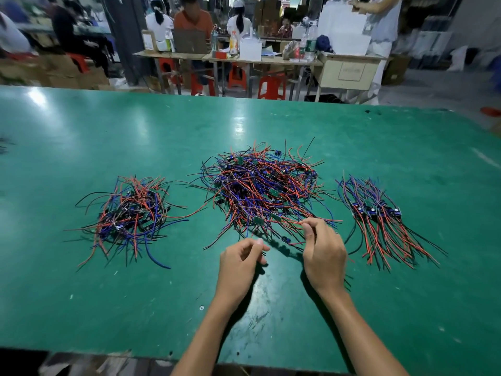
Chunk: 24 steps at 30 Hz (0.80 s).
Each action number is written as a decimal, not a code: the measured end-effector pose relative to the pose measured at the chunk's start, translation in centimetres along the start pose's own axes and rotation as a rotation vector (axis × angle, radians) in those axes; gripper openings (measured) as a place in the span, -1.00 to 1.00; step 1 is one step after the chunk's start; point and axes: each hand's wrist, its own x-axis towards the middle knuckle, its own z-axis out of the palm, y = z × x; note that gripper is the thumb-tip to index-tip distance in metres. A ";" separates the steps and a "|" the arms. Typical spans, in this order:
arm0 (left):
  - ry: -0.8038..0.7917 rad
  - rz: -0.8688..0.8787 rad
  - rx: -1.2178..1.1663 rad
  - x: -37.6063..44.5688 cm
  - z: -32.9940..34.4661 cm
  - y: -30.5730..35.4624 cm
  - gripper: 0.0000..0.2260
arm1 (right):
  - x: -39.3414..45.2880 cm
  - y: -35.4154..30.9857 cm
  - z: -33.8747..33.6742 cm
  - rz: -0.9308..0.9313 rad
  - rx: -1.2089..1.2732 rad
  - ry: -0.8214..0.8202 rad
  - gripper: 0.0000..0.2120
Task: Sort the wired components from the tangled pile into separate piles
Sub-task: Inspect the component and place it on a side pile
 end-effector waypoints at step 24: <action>-0.209 0.021 -0.449 -0.3 -2.2 0.6 -0.76 | -3.3 -4.8 -1.5 0.054 0.331 -0.409 -0.72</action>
